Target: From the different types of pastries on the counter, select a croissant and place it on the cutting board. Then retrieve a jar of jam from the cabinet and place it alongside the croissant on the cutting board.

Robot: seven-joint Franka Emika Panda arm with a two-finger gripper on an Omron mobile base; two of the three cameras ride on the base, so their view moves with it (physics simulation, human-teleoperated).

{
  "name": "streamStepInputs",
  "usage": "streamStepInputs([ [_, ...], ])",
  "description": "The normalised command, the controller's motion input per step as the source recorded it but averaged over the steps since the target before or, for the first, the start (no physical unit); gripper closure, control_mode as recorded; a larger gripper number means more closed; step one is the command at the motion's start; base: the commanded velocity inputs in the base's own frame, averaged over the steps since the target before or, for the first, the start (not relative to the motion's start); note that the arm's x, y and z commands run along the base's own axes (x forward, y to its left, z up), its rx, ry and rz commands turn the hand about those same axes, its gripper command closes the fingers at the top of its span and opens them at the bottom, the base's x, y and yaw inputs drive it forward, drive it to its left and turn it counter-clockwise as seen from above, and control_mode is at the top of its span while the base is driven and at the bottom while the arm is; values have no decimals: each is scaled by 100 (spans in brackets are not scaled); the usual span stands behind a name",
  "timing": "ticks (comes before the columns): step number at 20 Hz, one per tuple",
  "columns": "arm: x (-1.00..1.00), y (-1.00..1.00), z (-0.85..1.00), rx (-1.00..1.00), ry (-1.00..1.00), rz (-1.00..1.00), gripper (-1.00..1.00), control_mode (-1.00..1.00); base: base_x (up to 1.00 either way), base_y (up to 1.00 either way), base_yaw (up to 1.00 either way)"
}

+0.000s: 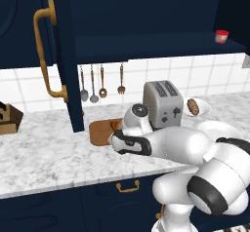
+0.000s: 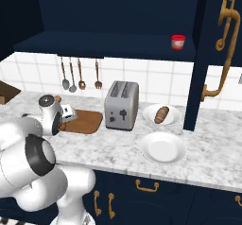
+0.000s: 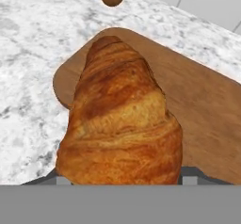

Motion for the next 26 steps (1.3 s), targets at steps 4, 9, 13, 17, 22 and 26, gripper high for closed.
streamStepInputs([
  [4,45,34,0,0,3,3,100,-100,0,0,0],
  [9,48,28,0,0,0,0,100,-100,0,0,0],
  [13,64,29,-5,0,3,0,100,-100,0,0,0],
  [17,49,39,-10,0,4,0,100,-100,0,0,0],
  [22,41,34,-13,0,8,0,100,-100,0,0,0],
  [26,49,1,-19,0,11,0,100,-100,0,0,0],
])
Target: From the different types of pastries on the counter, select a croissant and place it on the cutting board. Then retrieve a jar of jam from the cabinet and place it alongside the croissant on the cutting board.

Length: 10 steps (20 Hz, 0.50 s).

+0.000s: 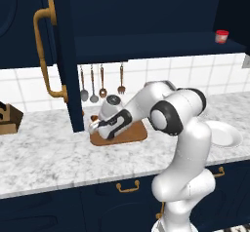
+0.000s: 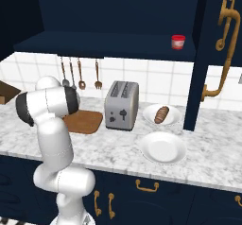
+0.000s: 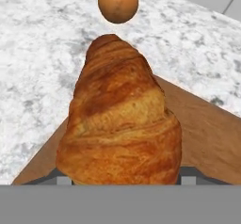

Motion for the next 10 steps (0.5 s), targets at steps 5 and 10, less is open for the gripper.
streamStepInputs([
  [5,34,0,-13,0,9,0,100,-100,0,0,0],
  [10,6,0,-15,0,10,0,-100,-100,0,0,0],
])
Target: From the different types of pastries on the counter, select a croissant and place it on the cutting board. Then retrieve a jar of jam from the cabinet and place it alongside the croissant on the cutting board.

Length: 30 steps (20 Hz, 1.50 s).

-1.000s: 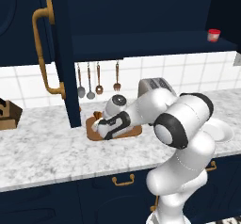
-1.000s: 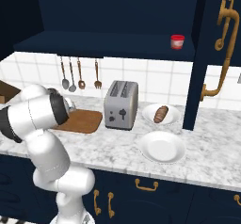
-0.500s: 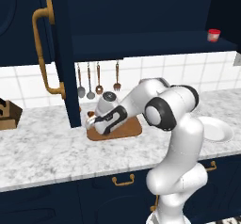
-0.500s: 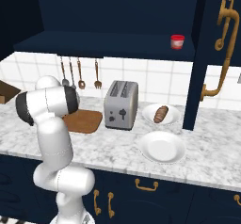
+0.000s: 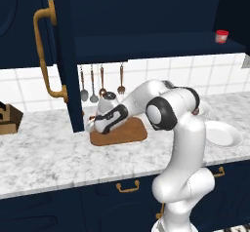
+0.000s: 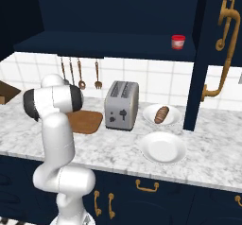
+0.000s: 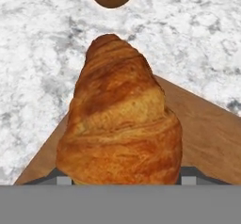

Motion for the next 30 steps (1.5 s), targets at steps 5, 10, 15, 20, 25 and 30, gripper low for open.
streamStepInputs([
  [5,0,-9,0,1,7,0,-100,-100,0,0,0],
  [10,-11,-15,41,4,-2,0,-100,-100,0,0,0],
  [15,-45,-33,39,12,0,0,-100,-100,0,0,0],
  [20,-88,-86,-12,4,-1,0,-100,-100,0,0,0],
  [25,-66,-76,-1,1,-7,0,-100,-100,0,0,0],
  [30,-25,-52,6,1,-8,0,-100,-100,0,0,0],
])
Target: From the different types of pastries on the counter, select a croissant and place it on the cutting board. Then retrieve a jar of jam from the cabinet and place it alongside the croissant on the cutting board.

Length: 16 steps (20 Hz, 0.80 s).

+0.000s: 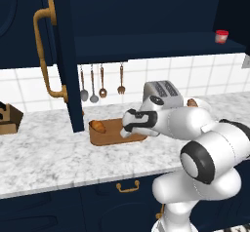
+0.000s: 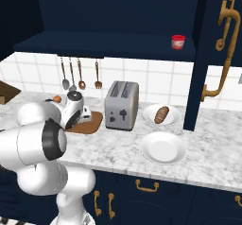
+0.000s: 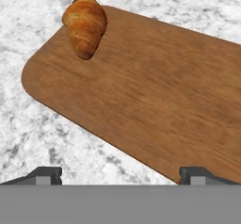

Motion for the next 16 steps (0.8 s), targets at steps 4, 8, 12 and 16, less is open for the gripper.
streamStepInputs([
  [4,-17,-43,4,2,-8,0,-100,-100,0,0,0],
  [8,-16,-39,4,2,-5,0,-100,-100,0,0,0],
  [12,-2,-59,36,3,-10,0,-100,-100,0,0,0],
  [16,0,-92,35,5,-3,0,-100,-100,0,0,0],
])
